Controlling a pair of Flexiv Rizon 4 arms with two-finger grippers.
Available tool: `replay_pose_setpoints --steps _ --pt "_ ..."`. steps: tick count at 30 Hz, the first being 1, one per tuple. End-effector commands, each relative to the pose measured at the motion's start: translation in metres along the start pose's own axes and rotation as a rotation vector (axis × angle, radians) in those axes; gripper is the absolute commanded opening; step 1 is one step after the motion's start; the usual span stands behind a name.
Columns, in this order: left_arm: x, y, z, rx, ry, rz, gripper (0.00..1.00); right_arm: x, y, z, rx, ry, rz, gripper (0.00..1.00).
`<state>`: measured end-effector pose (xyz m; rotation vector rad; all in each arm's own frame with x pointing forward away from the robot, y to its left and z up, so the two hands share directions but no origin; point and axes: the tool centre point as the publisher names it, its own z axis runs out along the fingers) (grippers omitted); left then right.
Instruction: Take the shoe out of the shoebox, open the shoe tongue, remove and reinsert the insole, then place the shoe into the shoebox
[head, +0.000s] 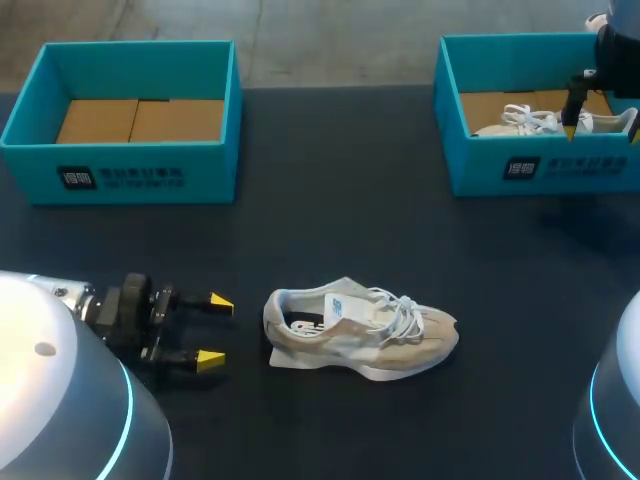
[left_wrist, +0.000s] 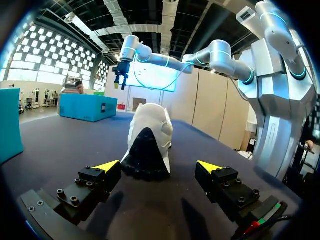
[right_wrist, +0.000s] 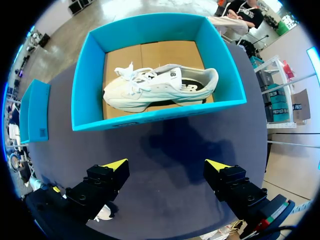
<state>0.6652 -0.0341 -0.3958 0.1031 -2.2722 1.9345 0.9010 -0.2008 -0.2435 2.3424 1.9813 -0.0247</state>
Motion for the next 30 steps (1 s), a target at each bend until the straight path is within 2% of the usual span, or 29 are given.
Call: replay_pose_setpoints --steps 1,9,15,21,30 --pt "0.002 -0.001 0.000 -0.003 -0.002 0.000 1.00 0.000 -0.001 0.000 -0.002 0.000 0.000 1.00" --pt "0.002 -0.001 0.000 -0.003 -0.002 0.000 1.00 0.000 -0.001 0.000 -0.002 0.000 0.000 1.00" --pt "-0.008 0.008 0.014 -0.037 -0.049 0.034 1.00 0.000 -0.001 0.000 -0.002 0.000 0.000 1.00" --pt "-0.010 0.010 0.026 -0.022 -0.049 0.028 1.00 0.000 -0.001 0.000 -0.002 0.000 0.000 1.00" --pt "-0.014 0.010 0.031 -0.005 -0.055 0.037 1.00 0.000 -0.001 0.000 -0.002 0.000 0.000 1.00"
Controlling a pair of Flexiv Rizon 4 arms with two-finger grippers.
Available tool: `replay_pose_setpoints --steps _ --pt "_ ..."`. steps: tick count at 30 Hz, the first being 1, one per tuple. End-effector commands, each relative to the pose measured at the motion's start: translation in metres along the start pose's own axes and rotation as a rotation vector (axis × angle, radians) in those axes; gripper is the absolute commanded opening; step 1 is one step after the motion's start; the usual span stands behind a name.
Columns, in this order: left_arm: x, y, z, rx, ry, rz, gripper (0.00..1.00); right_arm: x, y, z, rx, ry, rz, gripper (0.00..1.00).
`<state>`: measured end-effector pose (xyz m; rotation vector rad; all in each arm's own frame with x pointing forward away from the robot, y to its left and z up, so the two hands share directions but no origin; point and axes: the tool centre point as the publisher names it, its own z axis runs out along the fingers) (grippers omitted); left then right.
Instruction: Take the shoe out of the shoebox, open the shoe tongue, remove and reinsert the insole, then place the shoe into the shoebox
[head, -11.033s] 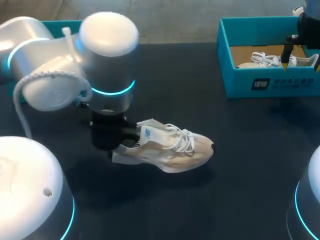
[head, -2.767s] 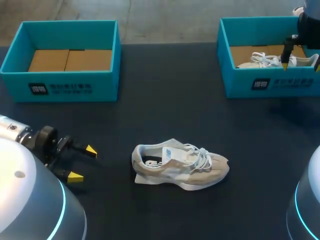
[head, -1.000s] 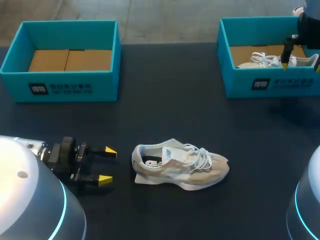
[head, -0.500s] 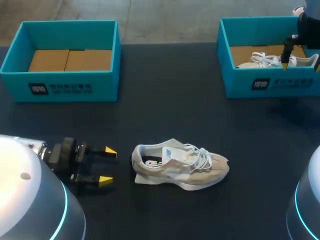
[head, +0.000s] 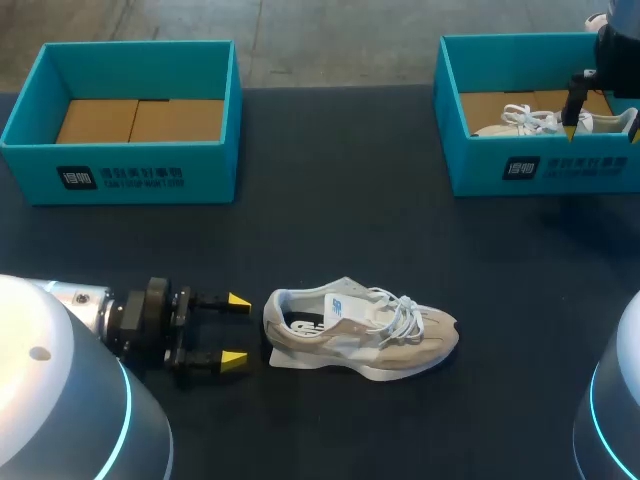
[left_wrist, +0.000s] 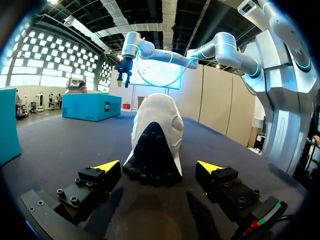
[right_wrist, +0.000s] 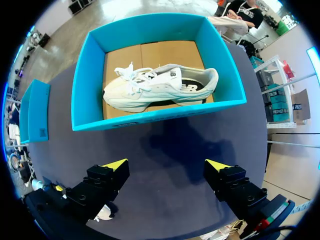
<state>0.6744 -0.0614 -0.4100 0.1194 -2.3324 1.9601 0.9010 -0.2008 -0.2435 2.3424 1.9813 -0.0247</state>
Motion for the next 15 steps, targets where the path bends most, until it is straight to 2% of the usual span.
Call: replay_pose_setpoints --steps 1,15 --pt "-0.001 0.002 0.003 0.007 -0.001 0.005 1.00 0.000 -0.001 0.000 -0.002 0.000 0.000 1.00" --pt "-0.003 -0.003 0.018 0.022 0.023 0.016 1.00 0.000 -0.001 0.000 -0.002 0.000 0.000 1.00"
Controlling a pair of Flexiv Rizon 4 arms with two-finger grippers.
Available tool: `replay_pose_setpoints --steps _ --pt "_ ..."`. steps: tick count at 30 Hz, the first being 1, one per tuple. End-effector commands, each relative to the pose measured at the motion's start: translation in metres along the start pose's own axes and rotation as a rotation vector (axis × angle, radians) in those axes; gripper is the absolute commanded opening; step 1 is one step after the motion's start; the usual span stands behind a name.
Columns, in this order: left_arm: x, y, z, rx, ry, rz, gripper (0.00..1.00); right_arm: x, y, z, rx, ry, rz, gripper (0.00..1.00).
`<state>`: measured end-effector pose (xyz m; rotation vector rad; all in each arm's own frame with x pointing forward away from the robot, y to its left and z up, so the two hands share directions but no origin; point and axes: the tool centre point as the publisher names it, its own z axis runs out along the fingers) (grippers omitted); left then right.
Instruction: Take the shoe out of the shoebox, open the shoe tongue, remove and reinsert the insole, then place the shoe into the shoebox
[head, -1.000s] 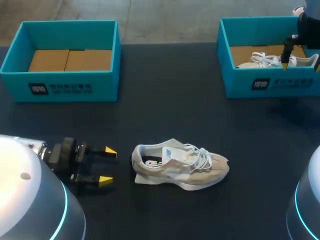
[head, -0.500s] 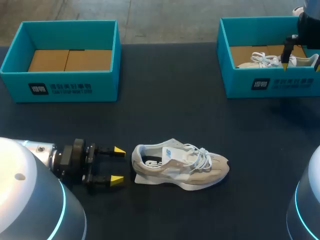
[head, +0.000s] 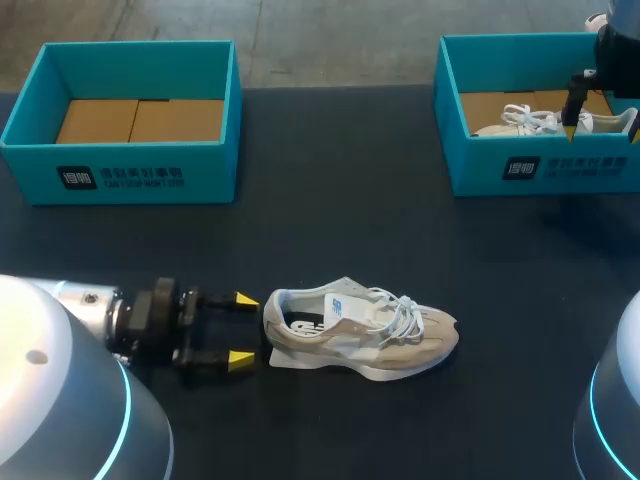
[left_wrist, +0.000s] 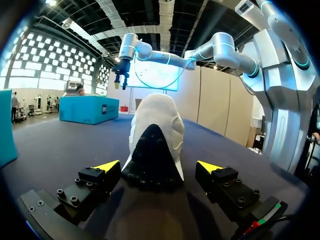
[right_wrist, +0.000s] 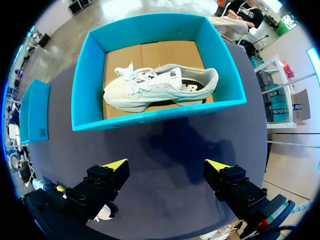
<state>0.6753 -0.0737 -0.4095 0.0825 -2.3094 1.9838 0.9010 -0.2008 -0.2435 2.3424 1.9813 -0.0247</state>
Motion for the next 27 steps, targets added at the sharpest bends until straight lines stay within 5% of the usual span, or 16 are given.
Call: replay_pose_setpoints --steps 1,27 --pt "-0.002 -0.001 0.008 0.003 0.005 0.000 1.00 0.000 -0.001 0.000 -0.002 0.000 0.000 1.00" --pt "-0.009 -0.001 0.033 0.007 0.043 -0.007 1.00 0.000 -0.001 0.000 -0.002 0.000 0.000 1.00"
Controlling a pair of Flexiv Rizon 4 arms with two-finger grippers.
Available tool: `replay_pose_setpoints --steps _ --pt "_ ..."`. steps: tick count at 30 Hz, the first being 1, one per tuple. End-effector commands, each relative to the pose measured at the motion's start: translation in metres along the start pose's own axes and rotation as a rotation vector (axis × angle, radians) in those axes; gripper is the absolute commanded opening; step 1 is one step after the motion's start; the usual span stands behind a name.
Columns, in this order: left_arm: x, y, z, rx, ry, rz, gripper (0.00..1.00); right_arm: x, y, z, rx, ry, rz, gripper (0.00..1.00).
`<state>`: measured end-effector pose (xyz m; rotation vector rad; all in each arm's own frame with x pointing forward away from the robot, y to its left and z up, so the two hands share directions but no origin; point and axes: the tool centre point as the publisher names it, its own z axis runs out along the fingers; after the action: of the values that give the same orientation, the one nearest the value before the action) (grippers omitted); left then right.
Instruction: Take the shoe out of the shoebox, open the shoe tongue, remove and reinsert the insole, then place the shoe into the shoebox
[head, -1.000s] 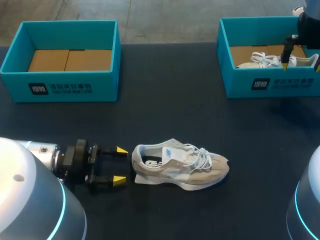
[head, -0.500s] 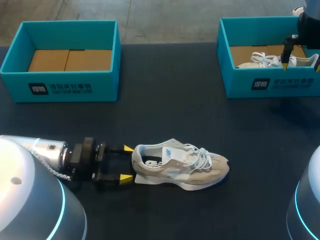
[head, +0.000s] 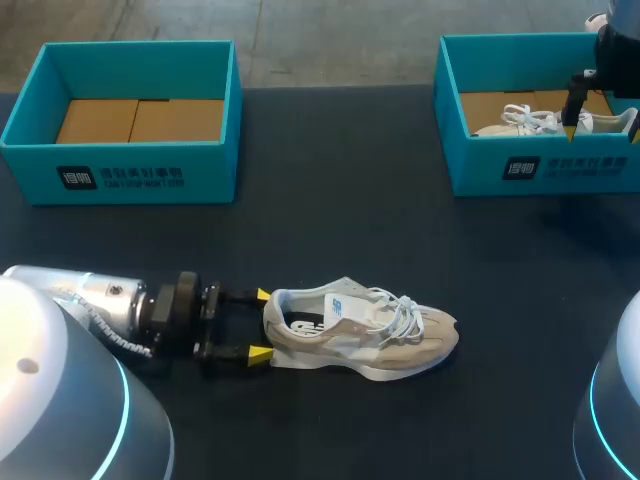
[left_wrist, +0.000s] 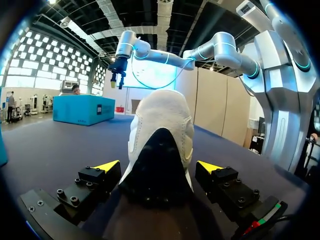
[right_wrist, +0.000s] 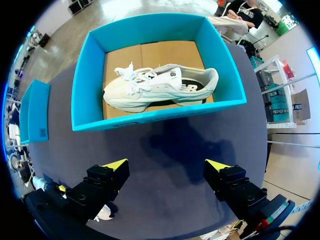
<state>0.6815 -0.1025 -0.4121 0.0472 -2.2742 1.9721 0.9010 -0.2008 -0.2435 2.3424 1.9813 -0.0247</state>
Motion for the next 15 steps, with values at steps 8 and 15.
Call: replay_pose_setpoints --steps 8,15 --pt "-0.001 0.001 0.010 0.003 -0.001 0.002 1.00 0.000 -0.001 0.000 -0.002 0.000 0.000 1.00" --pt "0.000 0.000 0.016 0.002 0.008 0.006 1.00 0.000 -0.001 0.000 -0.002 0.000 0.000 1.00"
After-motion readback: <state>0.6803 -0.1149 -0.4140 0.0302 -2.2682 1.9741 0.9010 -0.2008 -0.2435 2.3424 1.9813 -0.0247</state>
